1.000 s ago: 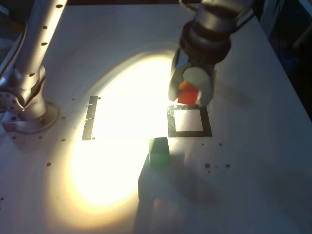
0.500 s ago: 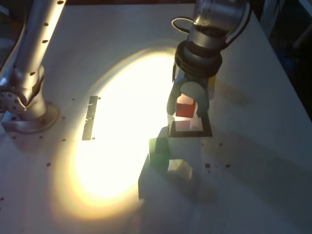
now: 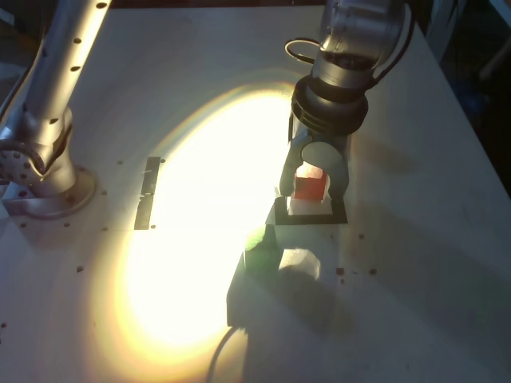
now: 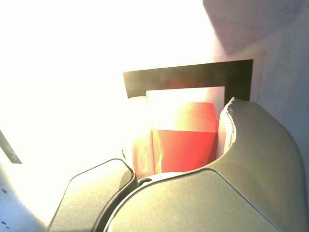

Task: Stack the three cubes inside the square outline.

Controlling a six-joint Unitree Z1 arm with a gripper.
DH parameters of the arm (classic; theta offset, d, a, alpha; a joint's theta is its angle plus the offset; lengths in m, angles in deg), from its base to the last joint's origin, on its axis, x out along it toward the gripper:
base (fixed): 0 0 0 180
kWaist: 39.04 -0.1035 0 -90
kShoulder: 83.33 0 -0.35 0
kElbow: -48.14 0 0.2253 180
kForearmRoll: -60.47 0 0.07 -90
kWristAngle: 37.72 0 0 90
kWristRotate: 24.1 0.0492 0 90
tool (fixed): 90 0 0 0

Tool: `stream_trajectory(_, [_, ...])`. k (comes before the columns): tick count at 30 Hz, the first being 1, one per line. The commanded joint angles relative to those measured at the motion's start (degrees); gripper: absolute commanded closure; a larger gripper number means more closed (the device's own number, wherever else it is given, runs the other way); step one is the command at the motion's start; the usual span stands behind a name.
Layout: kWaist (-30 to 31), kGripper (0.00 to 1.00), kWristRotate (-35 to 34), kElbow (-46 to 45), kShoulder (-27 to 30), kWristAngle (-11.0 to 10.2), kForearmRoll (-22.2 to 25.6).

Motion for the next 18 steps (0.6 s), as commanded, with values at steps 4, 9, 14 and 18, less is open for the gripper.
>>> stream_trajectory(4, [-0.5, 0.61, 0.3, -0.5, -0.5, 0.4, 0.0])
stream_trajectory(9, [-0.7, 0.29, 0.9, -0.5, -0.9, 1.3, 0.1])
stream_trajectory(14, [-0.7, 0.12, 1.0, -0.4, -0.5, 1.6, -0.1])
stream_trajectory(18, [-0.7, 0.05, 0.9, -0.5, 0.5, 1.6, 0.2])
